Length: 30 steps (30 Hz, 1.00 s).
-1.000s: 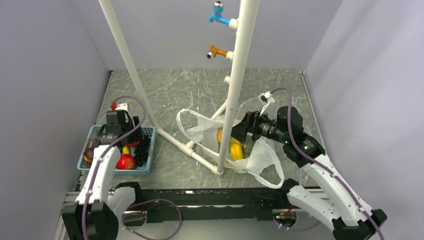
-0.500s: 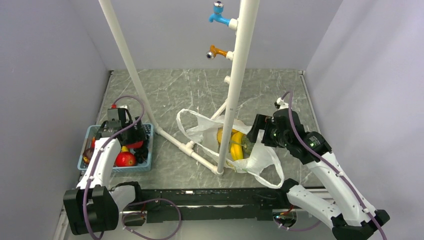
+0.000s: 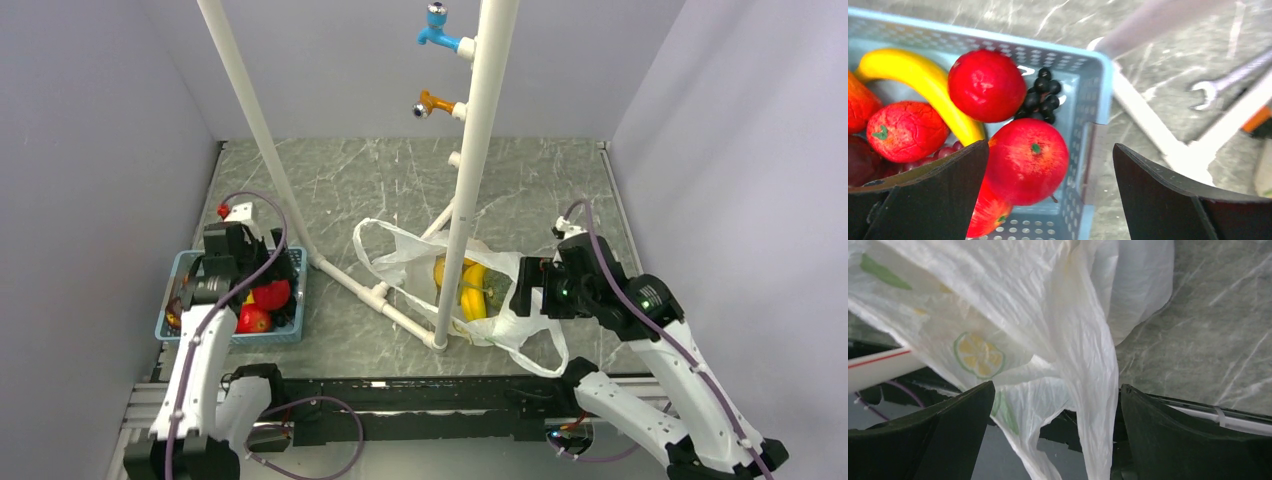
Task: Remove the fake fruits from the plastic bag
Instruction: Place the fake fruit in the bin, then take out the fake fruit from the plastic bag.
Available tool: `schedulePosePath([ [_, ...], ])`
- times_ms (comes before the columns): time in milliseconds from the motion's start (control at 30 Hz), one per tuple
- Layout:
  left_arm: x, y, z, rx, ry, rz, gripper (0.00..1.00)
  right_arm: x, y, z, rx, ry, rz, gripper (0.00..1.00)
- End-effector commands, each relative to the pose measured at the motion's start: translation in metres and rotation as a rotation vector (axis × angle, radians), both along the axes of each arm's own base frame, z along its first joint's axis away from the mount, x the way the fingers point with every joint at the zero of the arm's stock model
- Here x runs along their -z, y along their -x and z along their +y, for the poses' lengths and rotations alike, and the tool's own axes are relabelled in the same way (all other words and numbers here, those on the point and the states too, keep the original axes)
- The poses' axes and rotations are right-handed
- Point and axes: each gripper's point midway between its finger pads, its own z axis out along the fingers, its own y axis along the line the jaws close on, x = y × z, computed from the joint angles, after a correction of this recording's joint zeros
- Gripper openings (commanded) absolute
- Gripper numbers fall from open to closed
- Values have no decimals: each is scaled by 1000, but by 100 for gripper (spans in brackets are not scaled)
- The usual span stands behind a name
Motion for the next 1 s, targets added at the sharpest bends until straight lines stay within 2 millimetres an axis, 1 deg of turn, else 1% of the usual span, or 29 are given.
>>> schedulePosePath([
  [0,-60,-4,-33,167,58,-273,99,-3,11,9,-96,-57,-17,99],
  [100,-91,12,-66,289,182,-424,99,3,8,7,-71,-47,-21,99],
  [167,-110,28,-91,373,300,-509,98,5,-1,-1,-20,-18,-64,99],
  [200,-121,36,-101,406,359,-546,98,3,-5,-4,3,-8,-88,99],
  [267,-137,53,-122,479,485,-590,96,0,-11,-5,22,-15,-121,99],
  [300,-141,62,-131,517,551,-591,95,-1,-13,-4,26,-18,-128,99],
  [333,-151,72,-142,573,613,-623,93,0,-15,-4,30,-16,-128,98],
  [367,-157,78,-147,593,663,-637,91,2,-16,-4,32,-10,-123,97],
  [433,-165,88,-156,634,741,-663,90,6,-19,-3,32,-8,-126,93],
  [500,-167,94,-167,666,792,-641,88,9,-21,1,24,-17,-124,91],
  [567,-165,95,-178,694,784,-603,85,10,-22,7,1,-36,-118,86],
  [633,-160,95,-195,726,761,-555,84,15,-22,8,-1,-30,-99,83],
  [700,-165,98,-218,789,740,-536,82,20,-22,7,6,-12,-78,81],
  [733,-168,99,-230,814,724,-531,82,21,-23,6,13,-7,-74,81],
  [833,-177,99,-261,859,651,-547,80,20,-23,0,45,19,-68,76],
  [900,-184,100,-279,895,634,-565,78,20,-22,-4,61,30,-68,74],
  [933,-188,101,-288,921,635,-571,76,21,-21,-4,63,26,-71,72],
  [967,-189,99,-294,928,629,-576,72,20,-22,-3,63,17,-78,69],
])
